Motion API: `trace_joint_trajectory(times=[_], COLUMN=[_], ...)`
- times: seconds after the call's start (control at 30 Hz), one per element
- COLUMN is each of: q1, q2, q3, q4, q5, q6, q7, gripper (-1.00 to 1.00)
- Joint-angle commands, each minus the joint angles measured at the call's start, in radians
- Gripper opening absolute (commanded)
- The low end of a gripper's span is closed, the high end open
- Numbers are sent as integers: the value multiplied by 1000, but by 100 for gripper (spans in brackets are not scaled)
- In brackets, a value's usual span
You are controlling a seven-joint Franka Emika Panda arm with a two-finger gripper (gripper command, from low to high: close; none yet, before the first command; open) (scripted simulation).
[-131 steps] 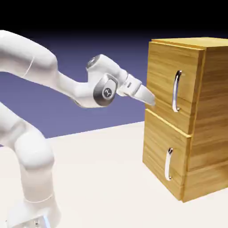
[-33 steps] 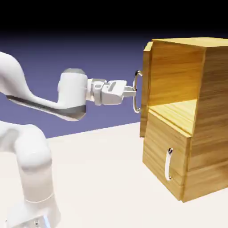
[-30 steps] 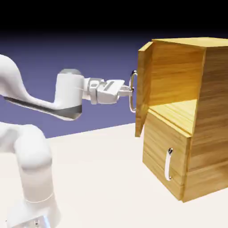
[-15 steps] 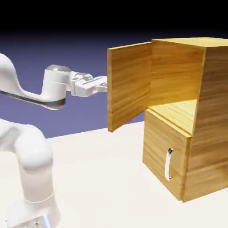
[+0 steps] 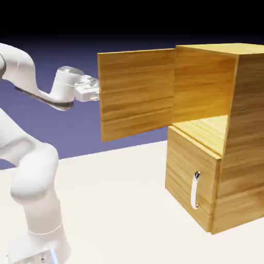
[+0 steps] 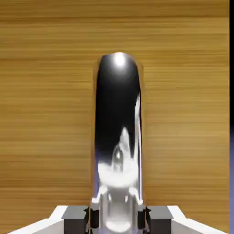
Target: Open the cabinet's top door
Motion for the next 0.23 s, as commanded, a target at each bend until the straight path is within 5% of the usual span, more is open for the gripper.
trace_joint_trajectory(times=[0.0, 0.2], q1=[-36, -235], q2=[4, -12], q3=[33, 201], q4=[25, 153], q5=[10, 66], q6=[-21, -106], q7=[1, -13], gripper=[-100, -100])
